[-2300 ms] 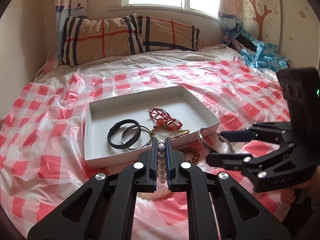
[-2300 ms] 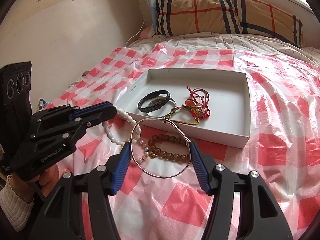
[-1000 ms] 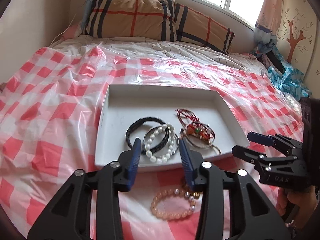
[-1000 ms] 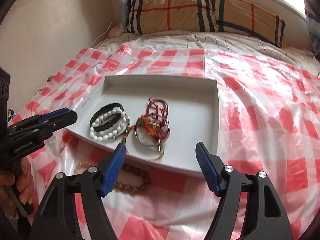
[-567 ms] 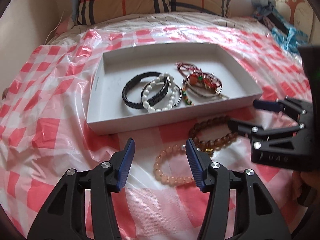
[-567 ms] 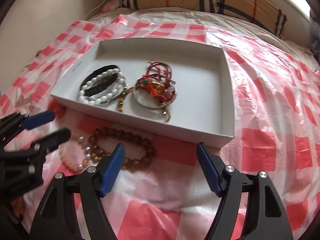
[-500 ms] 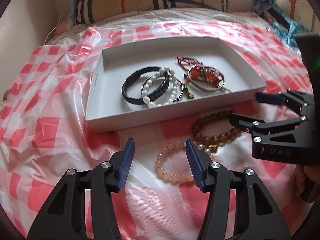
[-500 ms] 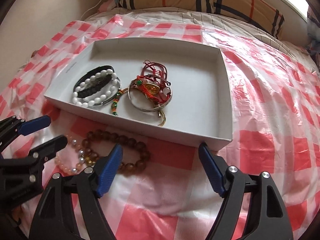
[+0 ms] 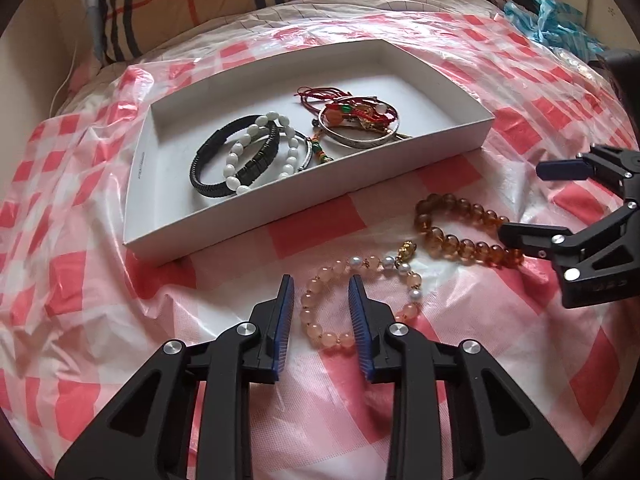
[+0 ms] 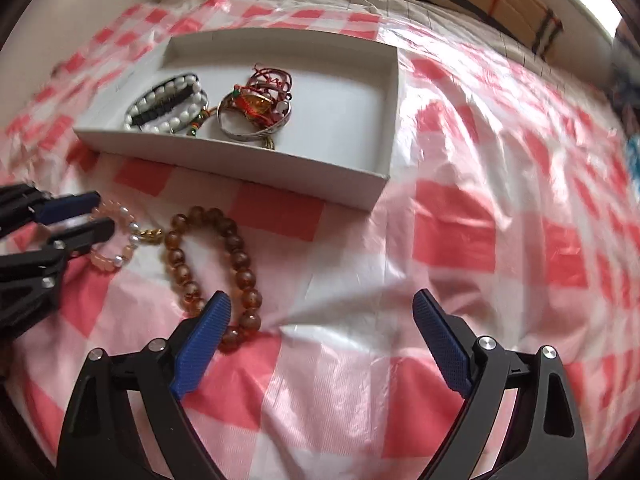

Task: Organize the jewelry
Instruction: 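Close the left tool on the pink bead bracelet while the right tool grasps the brown bead bracelet, then lift the pink bead bracelet with the left tool while the right tool lifts the brown beads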

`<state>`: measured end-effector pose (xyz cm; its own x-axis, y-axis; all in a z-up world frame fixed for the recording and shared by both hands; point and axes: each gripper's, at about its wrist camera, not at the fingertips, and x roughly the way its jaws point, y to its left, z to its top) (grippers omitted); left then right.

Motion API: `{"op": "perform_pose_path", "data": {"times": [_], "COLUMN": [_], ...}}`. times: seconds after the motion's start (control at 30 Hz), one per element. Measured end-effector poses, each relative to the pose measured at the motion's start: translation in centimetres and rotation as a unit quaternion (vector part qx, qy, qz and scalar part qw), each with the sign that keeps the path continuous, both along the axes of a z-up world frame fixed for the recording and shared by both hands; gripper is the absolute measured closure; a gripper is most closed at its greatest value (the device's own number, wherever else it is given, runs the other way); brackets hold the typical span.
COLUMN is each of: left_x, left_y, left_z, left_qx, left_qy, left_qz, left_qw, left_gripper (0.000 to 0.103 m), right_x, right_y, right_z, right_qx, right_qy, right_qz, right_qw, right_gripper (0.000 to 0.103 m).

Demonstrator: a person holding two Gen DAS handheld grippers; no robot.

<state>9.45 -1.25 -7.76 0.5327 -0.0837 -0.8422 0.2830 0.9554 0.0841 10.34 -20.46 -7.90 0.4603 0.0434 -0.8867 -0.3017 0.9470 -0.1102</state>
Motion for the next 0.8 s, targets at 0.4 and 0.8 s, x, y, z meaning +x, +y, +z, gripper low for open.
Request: {"op": "perform_pose_path", "data": {"times": [0.4,0.8], "left_x": [-0.4,-1.4], "left_y": [-0.6,-0.3], "left_z": [-0.4,-0.5], "left_qx": [-0.004,-0.043], "left_qy": [0.004,0.018], "left_qz": [-0.016,-0.005], "left_qw": [0.9999,0.9989], "left_gripper": [0.096,0.096], "right_x": [-0.7,-1.0], "right_y": [2.6,2.1], "right_z": [-0.8,-1.2], "right_qx": [0.017,0.076], "right_qy": [0.015,0.038], "right_qz": [0.048,0.036], "right_qw": [0.999,0.996], "right_gripper": [0.085,0.091]}}
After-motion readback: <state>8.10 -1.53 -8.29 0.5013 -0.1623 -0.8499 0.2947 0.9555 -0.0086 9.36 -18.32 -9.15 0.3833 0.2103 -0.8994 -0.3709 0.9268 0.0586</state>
